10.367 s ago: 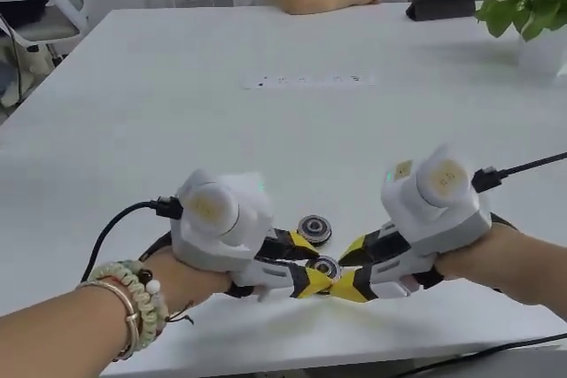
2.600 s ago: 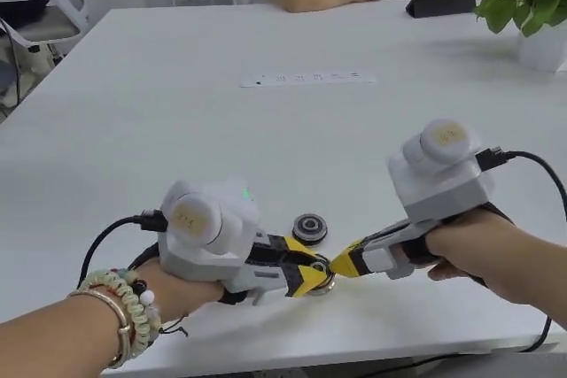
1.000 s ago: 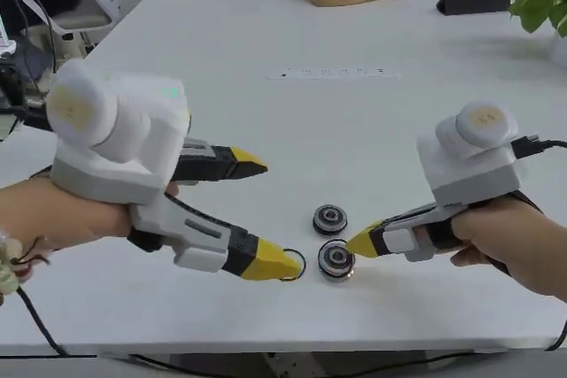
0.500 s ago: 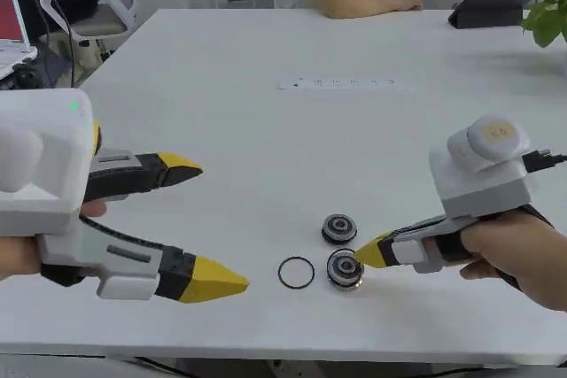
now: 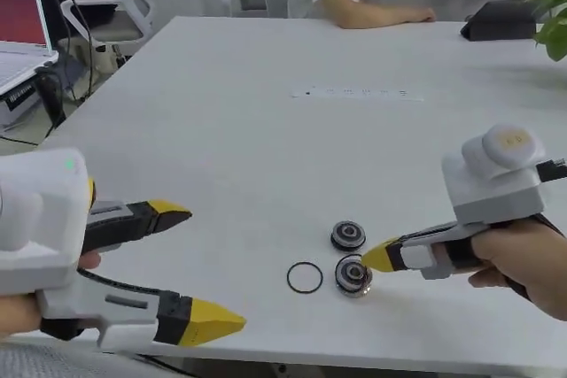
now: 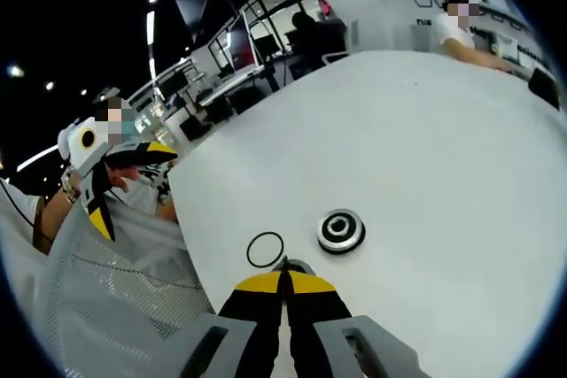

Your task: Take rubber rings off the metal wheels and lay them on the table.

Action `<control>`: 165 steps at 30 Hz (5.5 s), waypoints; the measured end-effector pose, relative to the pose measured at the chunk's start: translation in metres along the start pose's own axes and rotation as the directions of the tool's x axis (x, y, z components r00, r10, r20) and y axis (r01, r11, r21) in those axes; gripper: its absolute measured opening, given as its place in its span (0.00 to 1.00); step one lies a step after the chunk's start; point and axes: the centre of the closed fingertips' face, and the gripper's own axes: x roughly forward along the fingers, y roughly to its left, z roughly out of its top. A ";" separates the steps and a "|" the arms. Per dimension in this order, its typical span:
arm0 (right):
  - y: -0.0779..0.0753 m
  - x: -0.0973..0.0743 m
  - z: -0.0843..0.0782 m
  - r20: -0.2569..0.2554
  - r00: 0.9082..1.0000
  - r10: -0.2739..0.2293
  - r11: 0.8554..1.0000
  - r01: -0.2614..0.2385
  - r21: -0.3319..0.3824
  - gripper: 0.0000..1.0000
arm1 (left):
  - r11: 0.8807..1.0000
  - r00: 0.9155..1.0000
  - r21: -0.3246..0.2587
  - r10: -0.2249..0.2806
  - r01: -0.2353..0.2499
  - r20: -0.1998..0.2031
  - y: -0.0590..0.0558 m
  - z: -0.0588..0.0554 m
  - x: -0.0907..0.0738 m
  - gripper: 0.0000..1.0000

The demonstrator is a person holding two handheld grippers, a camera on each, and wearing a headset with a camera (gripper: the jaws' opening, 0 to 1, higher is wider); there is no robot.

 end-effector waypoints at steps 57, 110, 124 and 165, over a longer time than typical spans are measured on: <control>0.067 -0.013 0.066 0.192 0.969 0.158 0.987 -0.151 -0.047 0.00 | 0.999 0.999 -0.033 0.009 -0.011 -0.038 -0.001 -0.010 0.008 0.89; 0.072 0.052 0.039 -0.057 0.989 0.135 0.972 -0.143 -0.187 0.00 | 0.999 0.999 -0.050 0.008 -0.009 -0.036 0.002 -0.011 0.008 0.93; 0.043 0.068 0.021 -0.105 0.991 0.089 0.986 -0.103 -0.134 0.00 | 0.998 0.999 -0.060 0.014 -0.016 -0.038 0.004 -0.012 0.008 0.93; 0.019 0.083 0.008 -0.154 0.988 -0.012 0.991 -0.009 -0.136 0.05 | 0.997 1.000 -0.082 -0.008 0.006 -0.028 0.000 -0.011 0.010 0.93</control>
